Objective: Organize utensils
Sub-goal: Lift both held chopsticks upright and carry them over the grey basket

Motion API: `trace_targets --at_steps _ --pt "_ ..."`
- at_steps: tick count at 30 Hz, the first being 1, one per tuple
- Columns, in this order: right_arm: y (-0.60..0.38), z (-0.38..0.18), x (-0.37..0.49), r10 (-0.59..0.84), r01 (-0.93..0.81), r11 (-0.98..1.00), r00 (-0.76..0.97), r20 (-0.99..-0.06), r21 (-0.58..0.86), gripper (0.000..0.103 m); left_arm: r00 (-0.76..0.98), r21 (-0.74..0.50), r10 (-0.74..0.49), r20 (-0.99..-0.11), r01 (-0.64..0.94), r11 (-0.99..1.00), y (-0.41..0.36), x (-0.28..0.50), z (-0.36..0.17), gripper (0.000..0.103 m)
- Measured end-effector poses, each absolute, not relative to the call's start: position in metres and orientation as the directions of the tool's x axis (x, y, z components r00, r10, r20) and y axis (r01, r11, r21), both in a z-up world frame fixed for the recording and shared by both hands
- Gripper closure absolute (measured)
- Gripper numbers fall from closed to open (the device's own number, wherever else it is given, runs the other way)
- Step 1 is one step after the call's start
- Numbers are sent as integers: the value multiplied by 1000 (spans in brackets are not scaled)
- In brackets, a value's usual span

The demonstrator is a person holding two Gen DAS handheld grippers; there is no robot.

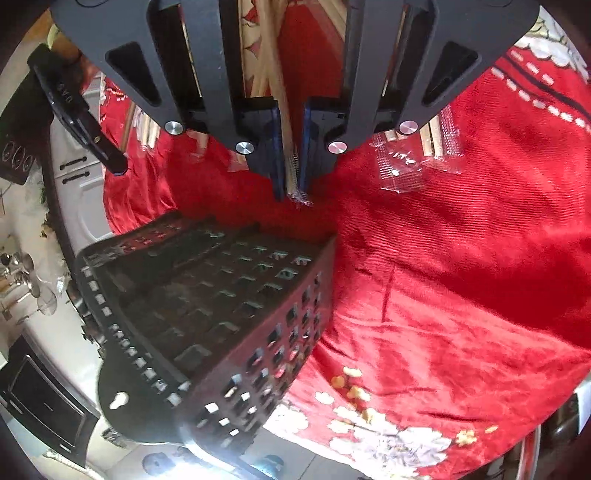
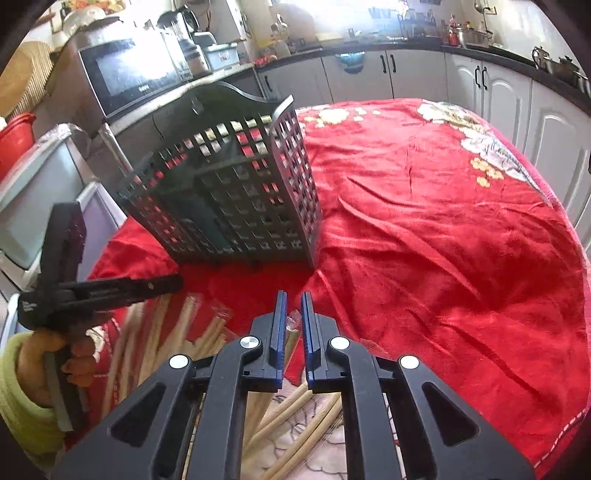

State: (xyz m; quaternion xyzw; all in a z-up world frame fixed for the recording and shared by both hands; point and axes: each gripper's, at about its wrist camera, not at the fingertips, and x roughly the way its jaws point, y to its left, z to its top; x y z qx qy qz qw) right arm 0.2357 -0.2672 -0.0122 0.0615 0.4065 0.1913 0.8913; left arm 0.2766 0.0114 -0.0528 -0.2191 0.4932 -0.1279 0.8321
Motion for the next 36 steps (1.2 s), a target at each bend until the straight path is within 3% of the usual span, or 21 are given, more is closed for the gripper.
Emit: trace_targets --at_steps 18,36 --pt "-262 99 178 474 -403 880 746 -468 250 97 710 -454 -496 -500 273 848 -5 225 101 100" --pt "-261 172 185 477 -430 878 830 -290 213 98 904 -293 -313 -291 228 929 -2 251 183 100"
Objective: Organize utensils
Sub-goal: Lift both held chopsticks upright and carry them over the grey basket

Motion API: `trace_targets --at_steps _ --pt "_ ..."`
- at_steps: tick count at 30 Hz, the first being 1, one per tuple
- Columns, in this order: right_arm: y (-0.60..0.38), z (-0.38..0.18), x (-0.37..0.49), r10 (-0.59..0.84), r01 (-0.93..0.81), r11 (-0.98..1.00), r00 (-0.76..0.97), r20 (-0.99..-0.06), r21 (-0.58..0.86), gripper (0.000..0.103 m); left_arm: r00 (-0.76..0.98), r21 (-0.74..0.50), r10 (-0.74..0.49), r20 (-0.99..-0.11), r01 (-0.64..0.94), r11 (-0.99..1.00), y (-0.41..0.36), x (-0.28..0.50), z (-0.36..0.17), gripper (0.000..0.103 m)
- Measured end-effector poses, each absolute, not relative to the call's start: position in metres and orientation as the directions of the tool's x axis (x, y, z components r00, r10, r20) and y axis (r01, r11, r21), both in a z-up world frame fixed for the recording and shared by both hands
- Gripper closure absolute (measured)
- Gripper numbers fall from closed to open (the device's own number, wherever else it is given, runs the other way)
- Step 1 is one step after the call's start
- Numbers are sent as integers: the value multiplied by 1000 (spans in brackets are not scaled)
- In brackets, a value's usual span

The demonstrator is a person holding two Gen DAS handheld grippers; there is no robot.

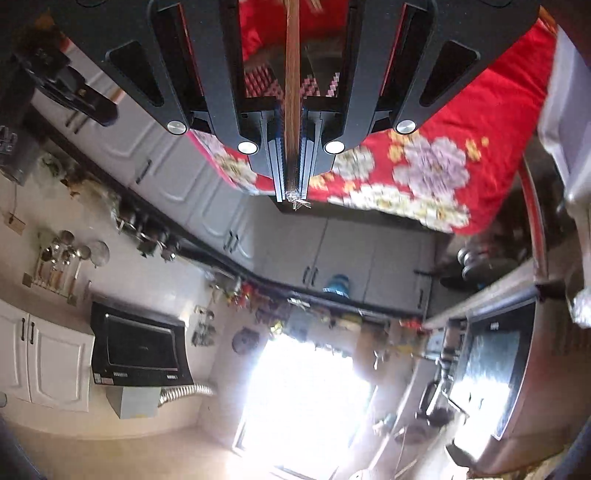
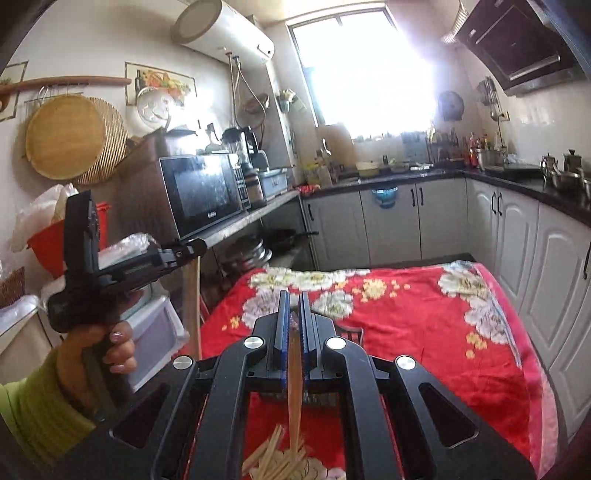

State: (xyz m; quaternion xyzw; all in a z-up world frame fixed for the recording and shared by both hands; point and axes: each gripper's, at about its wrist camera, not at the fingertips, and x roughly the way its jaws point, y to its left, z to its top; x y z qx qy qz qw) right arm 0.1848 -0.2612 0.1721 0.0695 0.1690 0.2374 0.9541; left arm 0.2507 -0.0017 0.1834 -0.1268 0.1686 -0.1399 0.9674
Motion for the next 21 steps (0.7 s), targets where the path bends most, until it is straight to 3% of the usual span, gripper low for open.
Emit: trace_targets --at_steps 13,21 --pt "-247 213 220 449 -419 892 866 -220 171 98 975 -214 -175 -135 144 966 -11 280 207 100" --pt "-240 220 250 407 -383 912 890 -206 149 98 984 -208 -138 -109 114 972 -12 299 194 100"
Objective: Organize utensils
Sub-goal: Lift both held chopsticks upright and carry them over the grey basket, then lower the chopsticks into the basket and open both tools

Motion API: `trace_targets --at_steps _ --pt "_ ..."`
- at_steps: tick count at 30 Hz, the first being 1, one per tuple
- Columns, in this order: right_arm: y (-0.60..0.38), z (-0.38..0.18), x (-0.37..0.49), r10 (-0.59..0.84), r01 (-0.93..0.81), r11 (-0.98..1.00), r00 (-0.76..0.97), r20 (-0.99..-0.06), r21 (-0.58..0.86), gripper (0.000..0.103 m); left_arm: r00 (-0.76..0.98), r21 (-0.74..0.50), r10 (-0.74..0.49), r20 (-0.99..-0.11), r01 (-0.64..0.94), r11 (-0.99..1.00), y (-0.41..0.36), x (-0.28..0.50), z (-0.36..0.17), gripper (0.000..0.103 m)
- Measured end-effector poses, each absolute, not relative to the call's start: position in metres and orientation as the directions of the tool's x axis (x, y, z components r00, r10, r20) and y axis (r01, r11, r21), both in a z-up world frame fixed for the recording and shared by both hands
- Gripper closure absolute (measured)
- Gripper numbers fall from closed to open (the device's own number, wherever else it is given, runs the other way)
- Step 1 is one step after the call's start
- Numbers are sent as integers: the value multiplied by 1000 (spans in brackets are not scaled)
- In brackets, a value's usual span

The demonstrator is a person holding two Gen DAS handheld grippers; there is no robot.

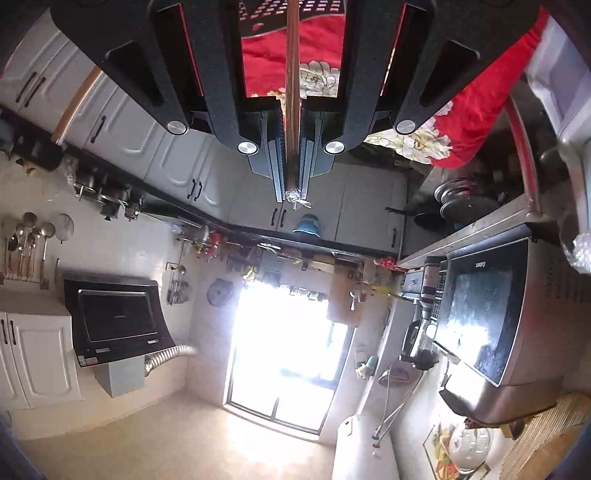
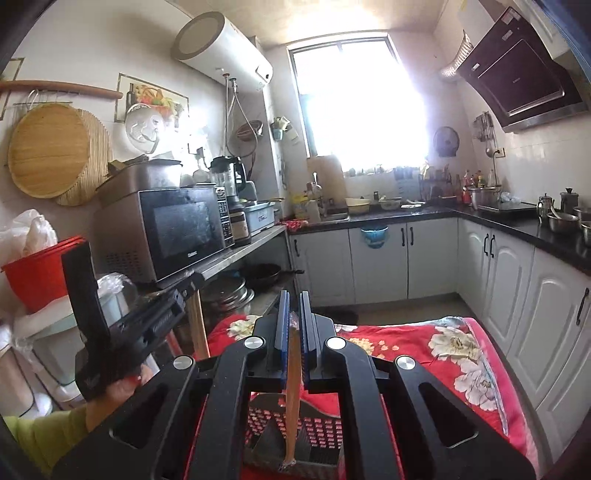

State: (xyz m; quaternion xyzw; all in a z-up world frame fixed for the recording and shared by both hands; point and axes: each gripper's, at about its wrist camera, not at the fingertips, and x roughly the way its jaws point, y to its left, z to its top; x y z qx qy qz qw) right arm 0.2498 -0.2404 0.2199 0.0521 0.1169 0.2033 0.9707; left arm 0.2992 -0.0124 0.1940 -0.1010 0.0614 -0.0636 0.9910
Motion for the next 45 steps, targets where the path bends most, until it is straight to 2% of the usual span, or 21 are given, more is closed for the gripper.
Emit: trace_targets --at_steps 10,21,23,28,30,32,34,43,45 --pt "-237 193 277 368 -338 928 898 -240 159 98 982 -266 -128 -142 87 960 1 324 151 100" --pt "-239 158 287 345 -306 935 902 -261 180 98 976 -271 -149 -159 102 957 8 324 125 99" --pt "-241 155 287 340 -297 936 903 -264 188 97 971 -279 -157 -181 102 955 10 323 121 95" --pt "-242 143 279 289 -256 955 917 -274 150 96 943 -345 -204 -264 105 933 21 318 118 69" --pt "-244 140 278 277 -244 958 919 -280 149 94 931 -358 -220 -290 108 927 25 313 117 66" --pt "-245 138 274 269 -238 961 922 -278 141 88 920 -376 -239 -310 112 920 28 307 115 60" --pt "-246 136 269 270 -237 960 921 -279 148 78 912 -379 -246 -328 112 919 31 299 114 53" --pt "-249 131 247 265 -233 962 922 -283 141 59 881 -417 -290 -375 119 901 45 273 104 34" --pt "-250 129 242 267 -235 961 920 -287 143 57 873 -417 -298 -386 123 901 47 267 101 30"
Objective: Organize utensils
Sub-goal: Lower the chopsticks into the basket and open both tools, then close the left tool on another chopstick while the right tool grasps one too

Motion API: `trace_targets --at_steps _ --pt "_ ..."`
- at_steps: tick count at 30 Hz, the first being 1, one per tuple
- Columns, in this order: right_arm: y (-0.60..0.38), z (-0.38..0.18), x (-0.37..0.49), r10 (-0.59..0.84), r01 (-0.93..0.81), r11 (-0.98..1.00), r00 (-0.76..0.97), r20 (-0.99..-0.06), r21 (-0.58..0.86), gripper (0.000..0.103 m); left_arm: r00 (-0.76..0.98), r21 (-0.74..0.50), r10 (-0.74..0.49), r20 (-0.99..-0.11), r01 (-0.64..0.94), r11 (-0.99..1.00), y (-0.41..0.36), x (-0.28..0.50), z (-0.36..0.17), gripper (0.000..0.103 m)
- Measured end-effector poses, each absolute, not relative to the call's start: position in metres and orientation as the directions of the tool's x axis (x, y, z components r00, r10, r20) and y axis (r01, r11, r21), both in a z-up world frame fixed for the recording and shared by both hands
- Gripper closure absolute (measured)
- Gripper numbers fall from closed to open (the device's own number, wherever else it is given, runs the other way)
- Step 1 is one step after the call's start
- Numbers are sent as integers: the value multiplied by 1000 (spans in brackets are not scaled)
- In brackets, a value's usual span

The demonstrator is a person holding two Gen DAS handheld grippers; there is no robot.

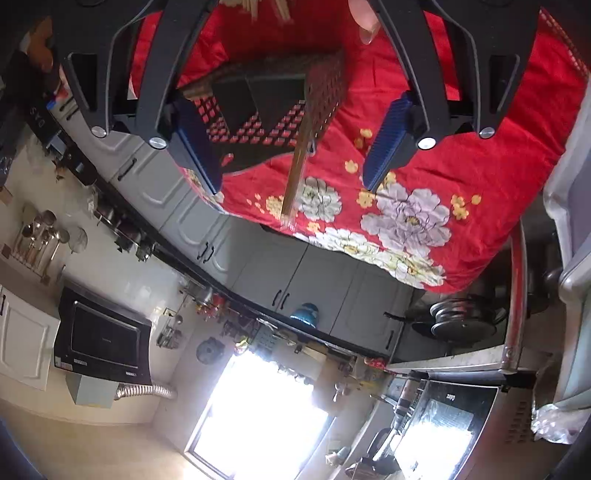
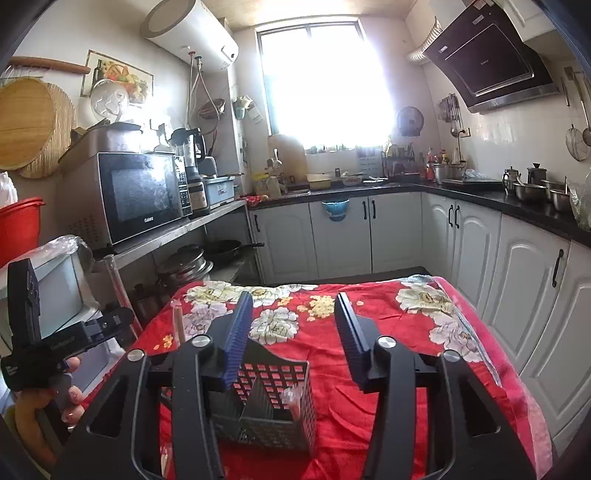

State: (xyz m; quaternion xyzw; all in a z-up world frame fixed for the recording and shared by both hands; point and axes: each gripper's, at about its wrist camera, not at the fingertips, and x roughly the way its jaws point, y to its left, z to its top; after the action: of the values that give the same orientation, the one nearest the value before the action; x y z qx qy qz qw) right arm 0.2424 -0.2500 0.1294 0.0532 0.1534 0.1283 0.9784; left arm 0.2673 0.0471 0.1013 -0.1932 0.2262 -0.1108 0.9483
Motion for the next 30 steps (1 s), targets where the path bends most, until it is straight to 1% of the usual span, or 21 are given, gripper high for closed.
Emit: trace_targets --at_steps 2,4,10,16,22,30 --pt "-251 128 238 266 -232 962 919 -292 146 55 867 -427 -306 -393 122 896 50 261 100 26" --pt "-252 127 233 267 -232 961 918 -293 149 50 863 -433 -315 -396 127 893 51 254 99 20" --pt "-251 125 217 270 -233 960 916 -297 154 45 859 -434 -321 -400 131 891 55 232 95 11" --pt "-249 121 195 270 -238 961 916 -297 142 40 861 -422 -312 -402 128 897 57 212 91 11" --pt "-246 114 172 281 -251 959 910 -304 134 37 862 -420 -310 -402 128 899 61 196 88 11" --pt "-239 95 152 296 -272 955 888 -351 117 37 853 -424 -301 -426 105 899 66 177 74 11"
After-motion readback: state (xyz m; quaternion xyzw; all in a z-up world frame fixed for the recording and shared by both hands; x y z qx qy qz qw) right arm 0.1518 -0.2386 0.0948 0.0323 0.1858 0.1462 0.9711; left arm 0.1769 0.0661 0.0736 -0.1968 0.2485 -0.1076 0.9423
